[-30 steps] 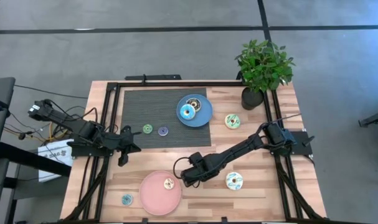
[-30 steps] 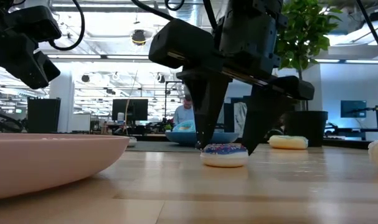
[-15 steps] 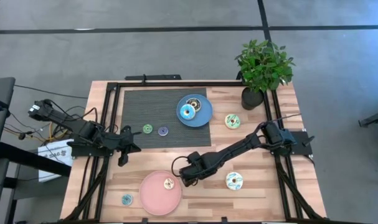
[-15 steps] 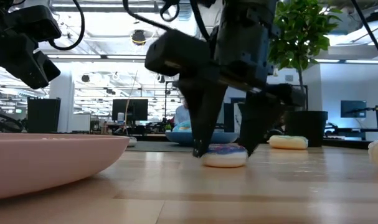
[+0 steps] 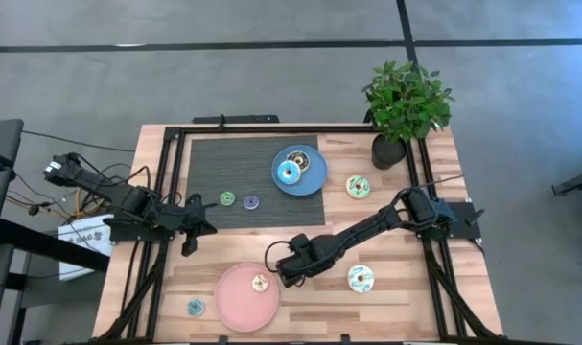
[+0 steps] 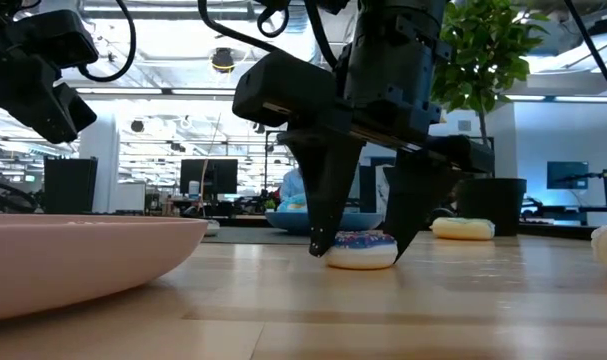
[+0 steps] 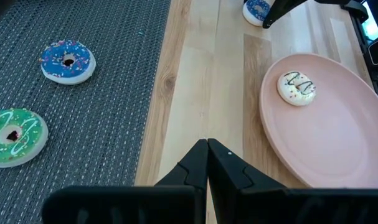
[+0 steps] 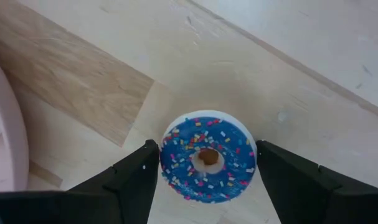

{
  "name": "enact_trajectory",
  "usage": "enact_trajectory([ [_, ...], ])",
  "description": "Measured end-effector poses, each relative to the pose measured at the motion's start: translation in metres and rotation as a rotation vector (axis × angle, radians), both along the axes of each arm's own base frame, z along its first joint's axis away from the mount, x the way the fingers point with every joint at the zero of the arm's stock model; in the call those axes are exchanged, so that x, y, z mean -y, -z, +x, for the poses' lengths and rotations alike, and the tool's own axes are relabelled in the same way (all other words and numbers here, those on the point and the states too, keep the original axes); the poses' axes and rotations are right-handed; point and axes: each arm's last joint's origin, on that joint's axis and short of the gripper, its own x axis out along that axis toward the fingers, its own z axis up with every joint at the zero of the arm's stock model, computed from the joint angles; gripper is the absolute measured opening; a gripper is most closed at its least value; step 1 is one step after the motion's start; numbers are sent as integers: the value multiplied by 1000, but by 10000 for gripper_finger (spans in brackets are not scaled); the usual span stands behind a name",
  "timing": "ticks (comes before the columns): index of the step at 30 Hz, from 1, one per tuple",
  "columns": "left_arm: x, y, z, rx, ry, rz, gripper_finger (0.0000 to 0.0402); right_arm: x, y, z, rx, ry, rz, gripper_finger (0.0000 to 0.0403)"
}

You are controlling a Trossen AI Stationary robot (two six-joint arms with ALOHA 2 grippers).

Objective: Pick & Place donuts
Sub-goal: Put the small dark blue donut on the pink plate

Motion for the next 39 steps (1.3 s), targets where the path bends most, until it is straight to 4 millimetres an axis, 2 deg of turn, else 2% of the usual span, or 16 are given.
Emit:
enact_trajectory([
  [6, 0, 0, 0, 0, 0, 0, 0, 0, 0, 0, -1, -1, 0, 257],
  [16, 0, 0, 0, -1, -5, -6, 0, 0, 0, -1, -8, -17, -2, 208],
  [22, 0, 0, 0, -1, -6, -7, 0, 0, -2, 0, 8, -40, 0, 196],
  [28, 0, 0, 0, 0, -5, -8, 0, 6, -28, -1, 75, -37, 8, 198],
  [31, 0, 0, 0, 2, -5, -9, 0, 5, -42, 5, 192, -52, 11, 198],
  [37, 0, 0, 0, 6, -1, -5, 0, -7, -72, 37, 654, -234, 29, 191],
  [39, 0, 0, 0, 7, -1, -5, 0, -7, -74, 47, 757, -253, 16, 189],
])
